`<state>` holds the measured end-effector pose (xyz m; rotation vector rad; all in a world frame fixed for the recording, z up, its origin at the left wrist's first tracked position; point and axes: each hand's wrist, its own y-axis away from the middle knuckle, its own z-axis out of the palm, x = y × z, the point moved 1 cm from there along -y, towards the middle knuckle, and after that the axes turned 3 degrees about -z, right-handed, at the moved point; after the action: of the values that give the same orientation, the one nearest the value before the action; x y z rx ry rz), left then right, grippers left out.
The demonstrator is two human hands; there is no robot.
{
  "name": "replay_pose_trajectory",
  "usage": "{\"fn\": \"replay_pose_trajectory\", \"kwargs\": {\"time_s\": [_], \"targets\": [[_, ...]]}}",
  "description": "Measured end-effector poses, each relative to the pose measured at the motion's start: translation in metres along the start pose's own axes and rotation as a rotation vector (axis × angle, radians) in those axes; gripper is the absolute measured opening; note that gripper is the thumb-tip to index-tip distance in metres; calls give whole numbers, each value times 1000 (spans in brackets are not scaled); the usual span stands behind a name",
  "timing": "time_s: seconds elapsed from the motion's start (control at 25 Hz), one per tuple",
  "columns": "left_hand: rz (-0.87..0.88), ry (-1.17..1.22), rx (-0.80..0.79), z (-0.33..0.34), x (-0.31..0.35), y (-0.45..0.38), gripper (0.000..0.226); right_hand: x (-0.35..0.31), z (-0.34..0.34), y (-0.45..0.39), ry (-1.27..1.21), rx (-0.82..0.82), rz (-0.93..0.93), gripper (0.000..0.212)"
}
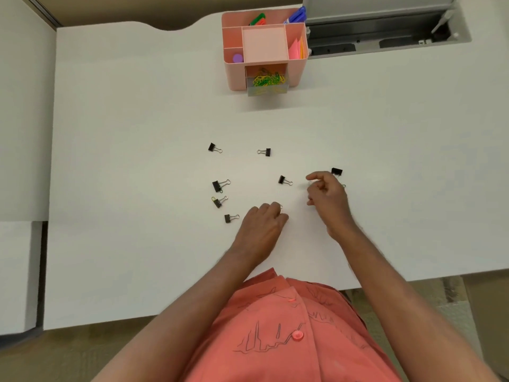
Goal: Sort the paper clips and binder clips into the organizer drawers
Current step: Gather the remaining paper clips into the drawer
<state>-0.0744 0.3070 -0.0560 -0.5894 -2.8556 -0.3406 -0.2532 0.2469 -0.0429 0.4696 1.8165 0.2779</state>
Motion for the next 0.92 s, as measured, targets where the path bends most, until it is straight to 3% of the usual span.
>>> {"fn": "replay_pose_trajectory", "kwargs": {"time_s": [0.12, 0.24, 0.36, 0.48, 0.6, 0.72, 0.8, 0.92], "targets": [[-50, -63, -43, 1, 6, -3, 38, 6, -32, 4, -171, 141, 127, 17], [-62, -63, -64, 1, 8, -5, 34, 16, -53, -3, 31, 231, 104, 9], [-58, -79, -130, -1, 8, -11, 23, 26, -60, -12, 358, 193, -25, 19], [-26, -159, -194, -4, 9, -21, 14, 26, -61, -20, 500, 141, -141, 16], [17, -183, -238, -10, 10, -31, 7, 24, -66, -31, 576, 87, -140, 2], [51, -165, -218, -12, 15, -34, 14, 22, -70, -37, 663, 28, -106, 6], [-2, -44, -166, -12, 18, -35, 11, 20, -70, -36, 734, -14, -117, 8], [-275, 522, -103, -17, 27, -48, 6, 22, -70, -32, 796, -98, -197, 12]]}}
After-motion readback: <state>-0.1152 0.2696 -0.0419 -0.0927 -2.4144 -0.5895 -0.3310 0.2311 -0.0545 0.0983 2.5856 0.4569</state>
